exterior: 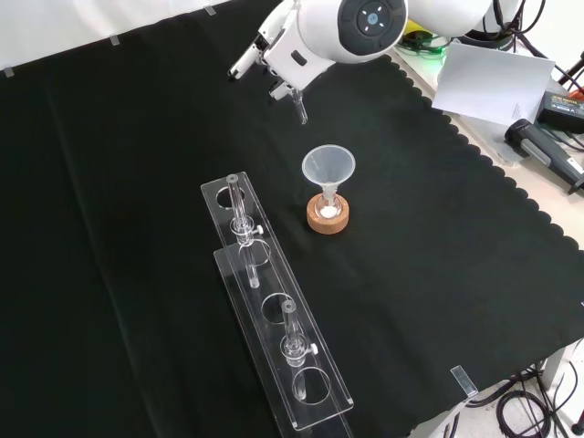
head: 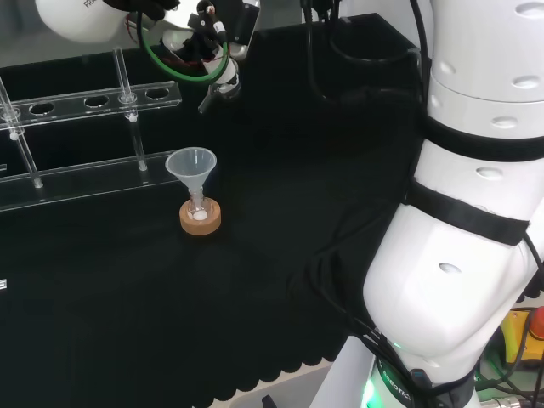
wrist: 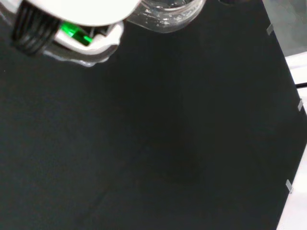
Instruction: Put the weighing funnel back on the table.
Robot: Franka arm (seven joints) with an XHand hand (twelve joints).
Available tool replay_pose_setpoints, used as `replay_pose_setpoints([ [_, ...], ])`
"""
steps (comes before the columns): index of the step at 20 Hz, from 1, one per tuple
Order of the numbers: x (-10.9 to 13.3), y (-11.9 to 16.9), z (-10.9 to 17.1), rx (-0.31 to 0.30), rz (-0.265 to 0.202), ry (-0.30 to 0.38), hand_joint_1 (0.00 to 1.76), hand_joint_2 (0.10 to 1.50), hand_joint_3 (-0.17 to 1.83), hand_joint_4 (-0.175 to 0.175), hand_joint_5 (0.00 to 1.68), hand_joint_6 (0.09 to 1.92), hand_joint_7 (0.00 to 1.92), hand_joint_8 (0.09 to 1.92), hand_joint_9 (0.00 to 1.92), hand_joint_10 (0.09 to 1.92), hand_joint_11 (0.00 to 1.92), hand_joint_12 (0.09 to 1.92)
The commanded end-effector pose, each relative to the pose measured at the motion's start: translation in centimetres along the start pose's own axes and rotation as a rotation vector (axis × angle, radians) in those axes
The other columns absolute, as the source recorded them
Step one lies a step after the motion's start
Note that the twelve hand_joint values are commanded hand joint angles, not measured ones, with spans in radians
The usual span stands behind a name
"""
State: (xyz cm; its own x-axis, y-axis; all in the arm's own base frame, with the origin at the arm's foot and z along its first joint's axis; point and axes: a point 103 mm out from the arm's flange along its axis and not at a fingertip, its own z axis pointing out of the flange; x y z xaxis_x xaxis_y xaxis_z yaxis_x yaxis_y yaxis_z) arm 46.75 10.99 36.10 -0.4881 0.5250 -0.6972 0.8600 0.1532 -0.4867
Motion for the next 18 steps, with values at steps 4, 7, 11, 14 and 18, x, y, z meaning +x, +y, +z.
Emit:
replay_pose_setpoints([
  [4, -0.8, -0.2, 0.9, -0.001, 0.073, 0.086, 1.12, 0.54, 0.87, 0.175, 1.28, 0.76, 1.74, 0.23, 1.49, 0.32, 0.29, 1.45],
  [7, -1.1, -0.2, 1.6, 0.009, 0.114, 0.142, 1.12, 0.54, 0.87, 0.175, 1.28, 0.76, 1.74, 0.23, 1.49, 0.32, 0.29, 1.45],
  [11, -1.5, 0.1, 2.2, 0.021, 0.176, 0.22, 1.12, 0.54, 0.87, 0.175, 1.28, 0.76, 1.74, 0.23, 1.49, 0.32, 0.29, 1.45],
  [14, -1.9, 0.4, 2.7, 0.021, 0.231, 0.28, 1.12, 0.54, 0.88, 0.175, 1.28, 0.76, 1.74, 0.23, 1.49, 0.32, 0.29, 1.45],
  [18, -2.3, 0.9, 3.6, 0.027, 0.298, 0.347, 1.12, 0.54, 0.88, 0.175, 1.28, 0.76, 1.74, 0.23, 1.49, 0.32, 0.29, 1.45],
])
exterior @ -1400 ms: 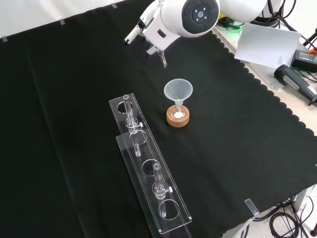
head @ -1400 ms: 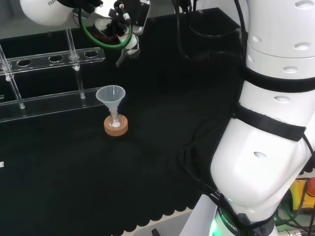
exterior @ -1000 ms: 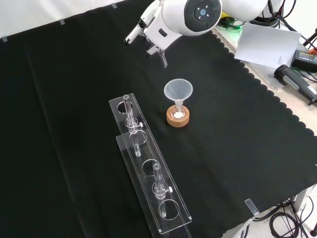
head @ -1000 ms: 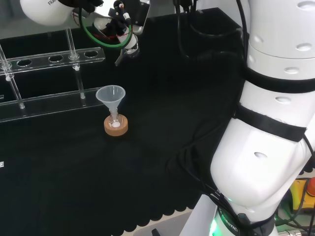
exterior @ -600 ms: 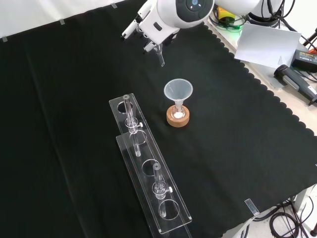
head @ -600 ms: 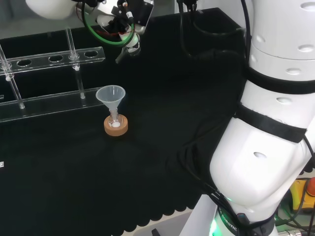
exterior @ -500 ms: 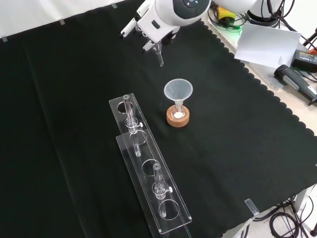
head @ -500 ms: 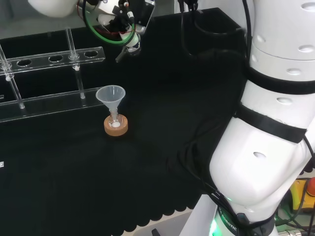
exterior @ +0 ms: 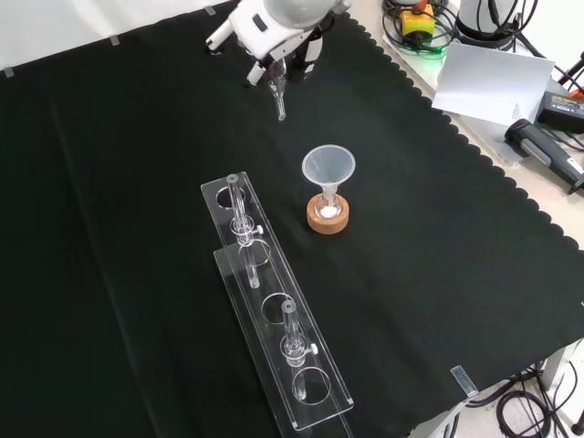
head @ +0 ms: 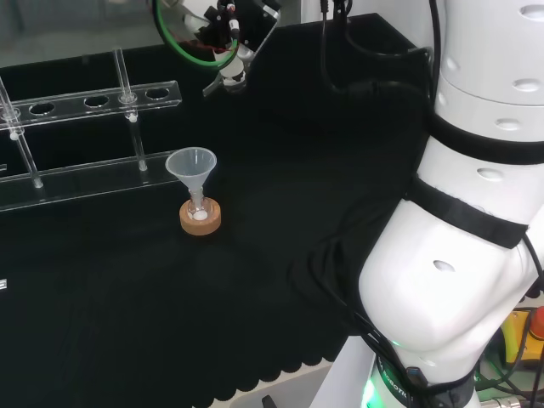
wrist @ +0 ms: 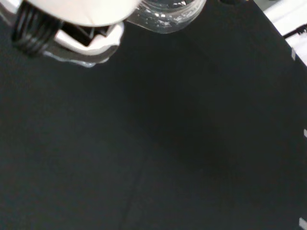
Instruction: Put the weighing funnel back on the table.
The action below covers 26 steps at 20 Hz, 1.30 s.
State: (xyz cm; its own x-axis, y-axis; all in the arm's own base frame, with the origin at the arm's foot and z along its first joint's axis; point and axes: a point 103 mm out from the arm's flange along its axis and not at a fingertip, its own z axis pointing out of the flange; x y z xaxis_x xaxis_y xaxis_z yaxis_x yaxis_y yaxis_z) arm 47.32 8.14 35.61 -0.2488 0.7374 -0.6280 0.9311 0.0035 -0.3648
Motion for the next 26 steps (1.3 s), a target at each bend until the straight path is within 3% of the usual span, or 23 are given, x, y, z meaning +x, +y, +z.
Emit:
replay_pose_setpoints([
  [1, -1.1, 0.9, 0.9, 0.001, 0.101, 0.108, 1.12, 0.54, 0.88, 0.175, 1.28, 0.76, 1.74, 0.23, 1.49, 0.32, 0.29, 1.45],
  [12, -2.5, 1.5, 3.8, 0.009, 0.292, 0.324, 1.12, 0.54, 0.88, 0.175, 1.28, 0.76, 1.74, 0.22, 1.49, 0.32, 0.3, 1.45],
  [26, -2.0, 2.6, 8.4, -0.064, 0.447, 0.492, 1.12, 0.54, 0.88, 0.175, 1.28, 0.76, 1.74, 0.21, 1.5, 0.31, 0.32, 1.44],
])
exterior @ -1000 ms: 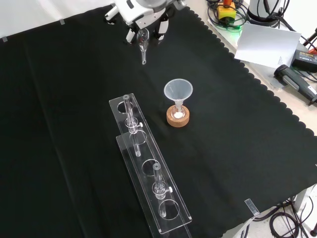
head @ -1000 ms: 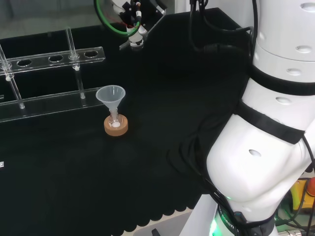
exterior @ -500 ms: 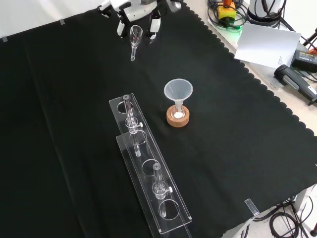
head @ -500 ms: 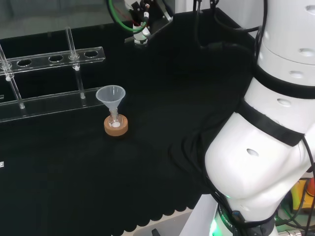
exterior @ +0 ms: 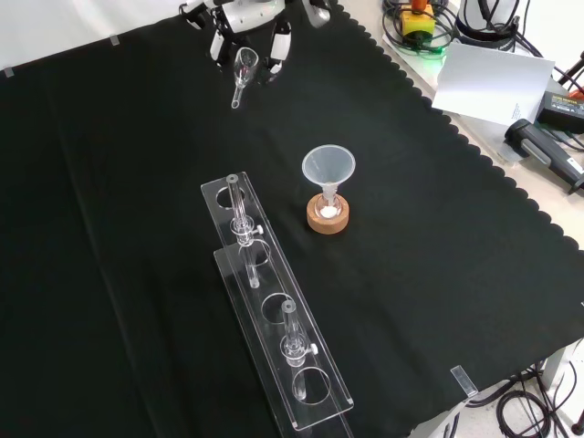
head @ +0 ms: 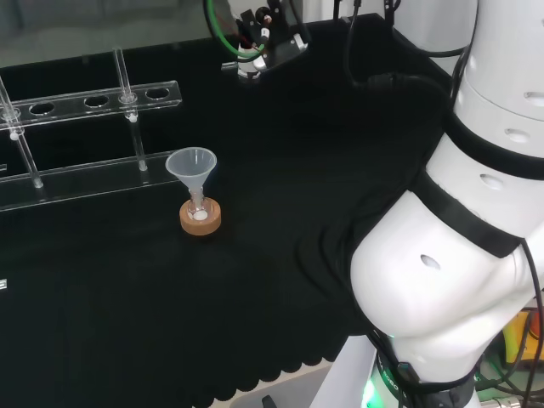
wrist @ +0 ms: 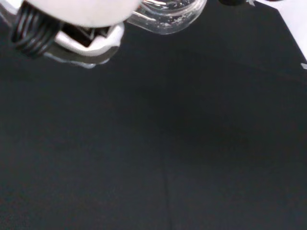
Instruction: Put the weighing funnel back on the table.
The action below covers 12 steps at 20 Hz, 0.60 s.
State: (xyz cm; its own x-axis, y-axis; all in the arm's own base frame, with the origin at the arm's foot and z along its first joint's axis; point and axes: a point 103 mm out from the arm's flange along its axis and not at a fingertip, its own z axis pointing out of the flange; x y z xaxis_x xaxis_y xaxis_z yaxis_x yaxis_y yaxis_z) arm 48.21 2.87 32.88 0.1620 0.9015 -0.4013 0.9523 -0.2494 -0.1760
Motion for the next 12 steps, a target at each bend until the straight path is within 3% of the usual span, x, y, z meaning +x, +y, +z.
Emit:
replay_pose_setpoints([
  [1, -0.7, 0.8, 3.6, -0.052, 0.132, 0.116, 1.12, 0.54, 0.88, 0.175, 1.28, 0.76, 1.74, 0.21, 1.5, 0.31, 0.32, 1.44],
  [7, -1.2, 1.3, 5.9, -0.081, 0.199, 0.178, 1.12, 0.54, 0.87, 0.175, 1.28, 0.76, 1.74, 0.2, 1.5, 0.31, 0.35, 1.42],
  [12, -1.7, 2.2, 7.7, -0.056, 0.238, 0.224, 1.12, 0.54, 0.87, 0.175, 1.28, 0.76, 1.74, 0.2, 1.5, 0.3, 0.35, 1.42],
])
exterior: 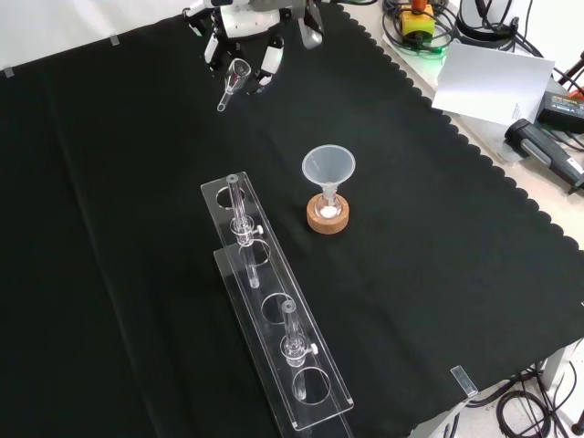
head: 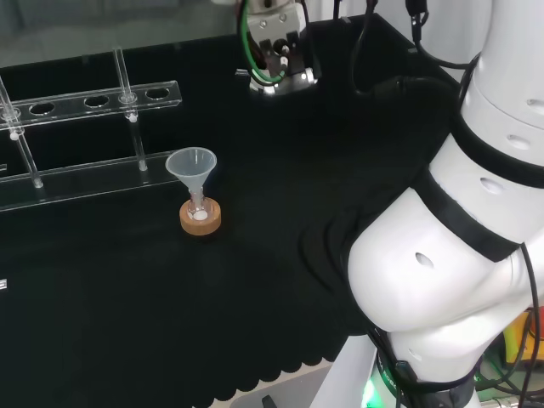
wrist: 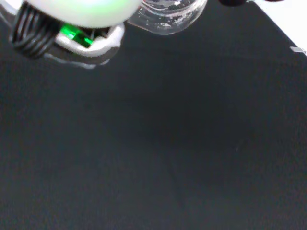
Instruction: Put the weighing funnel back on the table.
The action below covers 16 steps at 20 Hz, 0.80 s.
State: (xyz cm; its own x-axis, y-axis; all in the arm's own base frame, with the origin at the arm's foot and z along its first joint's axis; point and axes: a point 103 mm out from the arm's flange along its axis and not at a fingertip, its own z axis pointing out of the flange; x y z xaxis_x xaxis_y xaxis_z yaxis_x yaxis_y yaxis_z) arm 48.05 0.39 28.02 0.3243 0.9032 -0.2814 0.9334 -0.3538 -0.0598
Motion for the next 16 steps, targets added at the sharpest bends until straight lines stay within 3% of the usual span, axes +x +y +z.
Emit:
replay_pose_setpoints([
  [1, -1.9, 1.1, 2.6, 0.026, 0.109, 0.073, 1.12, 0.54, 0.87, 0.175, 1.28, 0.76, 1.74, 0.2, 1.5, 0.3, 0.36, 1.42],
  [11, -3.4, 2.5, 5.9, 0.097, 0.133, 0.1, 1.12, 0.55, 0.87, 0.175, 1.28, 0.76, 1.74, 0.19, 1.51, 0.3, 0.36, 1.42],
  [16, -3.6, 2.7, 7.4, 0.121, 0.154, 0.147, 1.12, 0.55, 0.87, 0.175, 1.28, 0.76, 1.74, 0.19, 1.51, 0.3, 0.36, 1.41],
])
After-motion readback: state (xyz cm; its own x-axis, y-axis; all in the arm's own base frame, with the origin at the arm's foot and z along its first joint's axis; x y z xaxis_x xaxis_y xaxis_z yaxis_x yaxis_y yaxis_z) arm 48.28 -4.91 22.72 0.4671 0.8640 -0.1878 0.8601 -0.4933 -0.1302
